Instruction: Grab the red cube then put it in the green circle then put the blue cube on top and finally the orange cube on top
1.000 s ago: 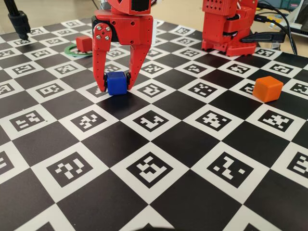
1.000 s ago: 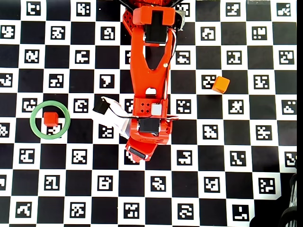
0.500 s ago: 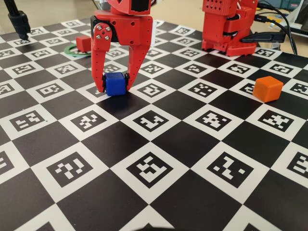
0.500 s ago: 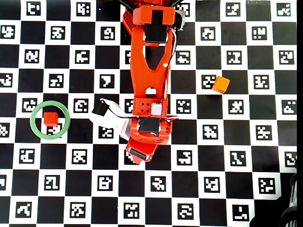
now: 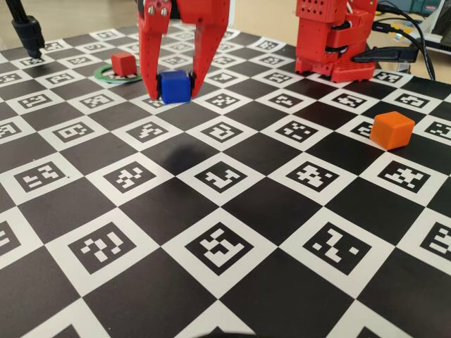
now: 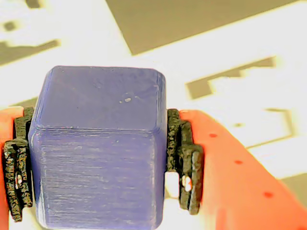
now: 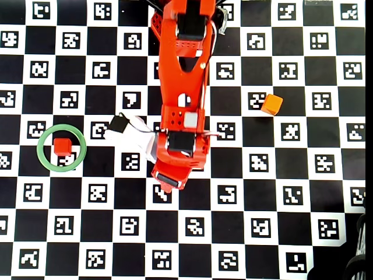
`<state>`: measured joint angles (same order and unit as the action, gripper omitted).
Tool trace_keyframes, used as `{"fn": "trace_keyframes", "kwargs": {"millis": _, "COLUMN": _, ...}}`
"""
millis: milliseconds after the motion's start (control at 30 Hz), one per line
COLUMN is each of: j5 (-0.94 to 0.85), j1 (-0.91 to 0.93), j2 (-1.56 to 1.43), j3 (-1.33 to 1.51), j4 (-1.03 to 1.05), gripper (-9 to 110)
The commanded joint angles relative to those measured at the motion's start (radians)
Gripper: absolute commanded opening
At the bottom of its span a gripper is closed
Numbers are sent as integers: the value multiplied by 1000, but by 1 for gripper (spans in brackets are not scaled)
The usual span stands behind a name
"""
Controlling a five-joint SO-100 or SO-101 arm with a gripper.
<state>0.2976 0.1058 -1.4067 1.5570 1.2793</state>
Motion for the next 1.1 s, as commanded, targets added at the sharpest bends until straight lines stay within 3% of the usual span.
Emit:
{"fn": "trace_keyframes", "kwargs": {"millis": 0, "j5": -35, "j1": 11, "j2": -150, "j3": -121, "j4": 97, "gripper": 9}}
{"fn": "trace_keyframes", "kwargs": {"millis": 333, "j5": -163, "j1": 52, "j2": -181, "j3": -325, "j4": 376, "gripper": 9}}
{"fn": "trace_keyframes", "kwargs": {"millis": 567, "j5": -339, "j1": 176, "j2": -152, "j3": -500, "j4": 520, "gripper": 9}}
{"fn": "trace_keyframes", "kwargs": {"millis": 1067, "j5": -841, "j1": 543, "j2": -104, "j3": -540, "j4": 560, "gripper": 8}}
